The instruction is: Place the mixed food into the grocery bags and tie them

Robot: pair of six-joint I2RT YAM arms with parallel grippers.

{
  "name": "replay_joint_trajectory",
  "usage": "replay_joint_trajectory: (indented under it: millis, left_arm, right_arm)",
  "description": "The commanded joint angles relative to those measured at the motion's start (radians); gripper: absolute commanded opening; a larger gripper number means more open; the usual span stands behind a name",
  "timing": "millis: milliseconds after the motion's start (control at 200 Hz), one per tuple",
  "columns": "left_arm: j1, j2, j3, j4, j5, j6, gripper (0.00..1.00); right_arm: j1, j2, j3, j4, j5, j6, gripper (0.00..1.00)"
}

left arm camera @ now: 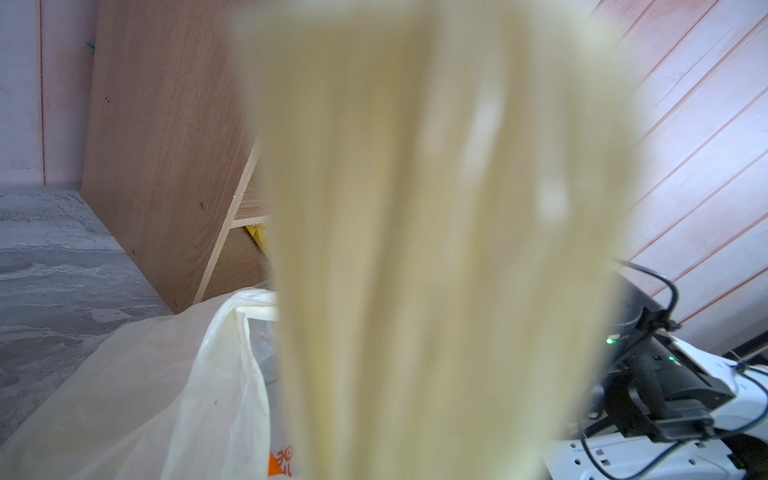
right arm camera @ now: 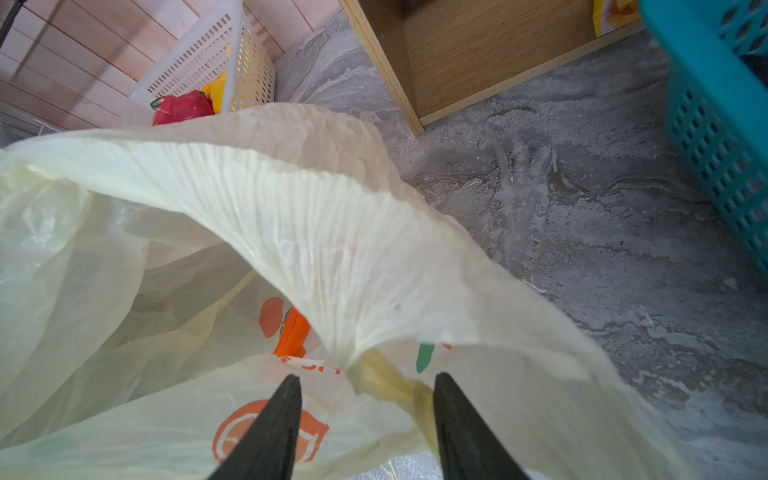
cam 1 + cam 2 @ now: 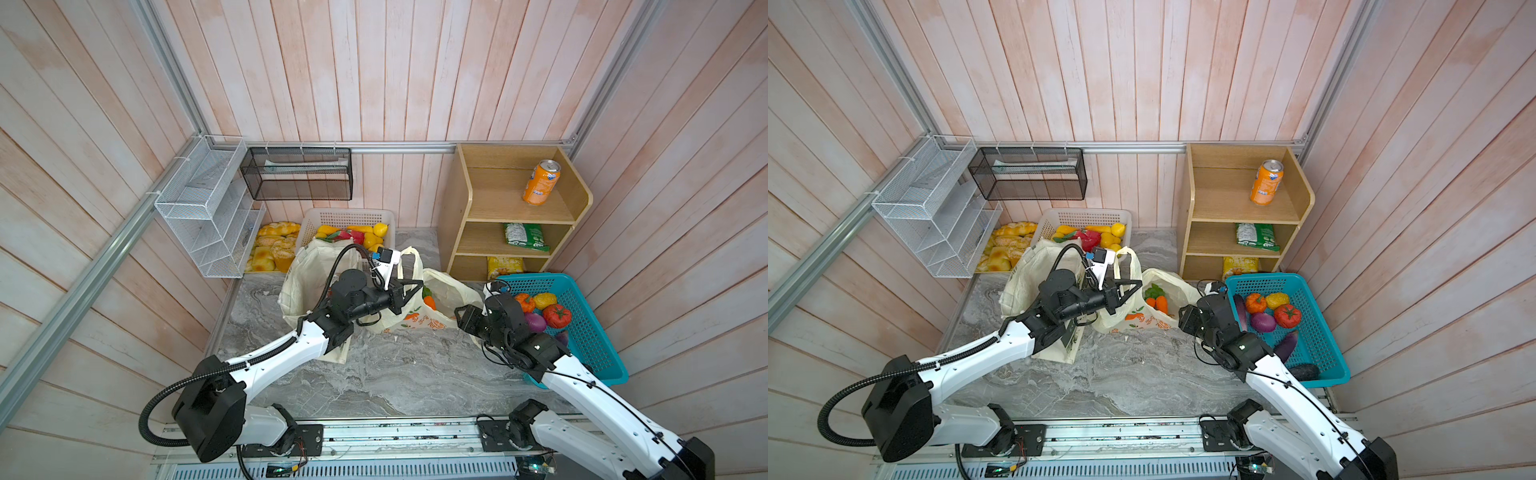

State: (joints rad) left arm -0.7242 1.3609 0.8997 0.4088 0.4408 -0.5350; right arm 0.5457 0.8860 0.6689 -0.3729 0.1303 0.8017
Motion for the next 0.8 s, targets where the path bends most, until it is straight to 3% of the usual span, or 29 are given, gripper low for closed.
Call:
replay_joint_trajectory:
  millis: [0, 145, 390, 660, 795]
  left_arm:
    - [0.010, -0.013, -0.015, 0.035, 0.017, -0.012, 0.00]
    - [0.014, -0.006, 0.008, 0.016, 0.038, -0.020, 0.00]
    - [0.016, -0.028, -0.029, 0.036, 0.006, -0.050, 0.00]
    - [0.016, -0.020, 0.006, 0.027, 0.022, -0.064, 0.00]
    - [0.016, 0.000, 0.045, 0.036, 0.057, -0.076, 0.00]
  right_arm:
    - [-0.014, -0.011, -0.036, 0.014, 0.024, -0.017, 0.52]
    - [-0.041, -0.016, -0.061, 0.036, -0.042, -0.031, 0.46]
    - [-0.043, -0.101, 0.009, 0.015, -0.174, -0.052, 0.00]
    - [-0.045, -0.180, 0.149, 0.065, -0.320, 0.051, 0.00]
    - [-0.044, -0.198, 0.256, 0.108, -0.336, 0.124, 0.00]
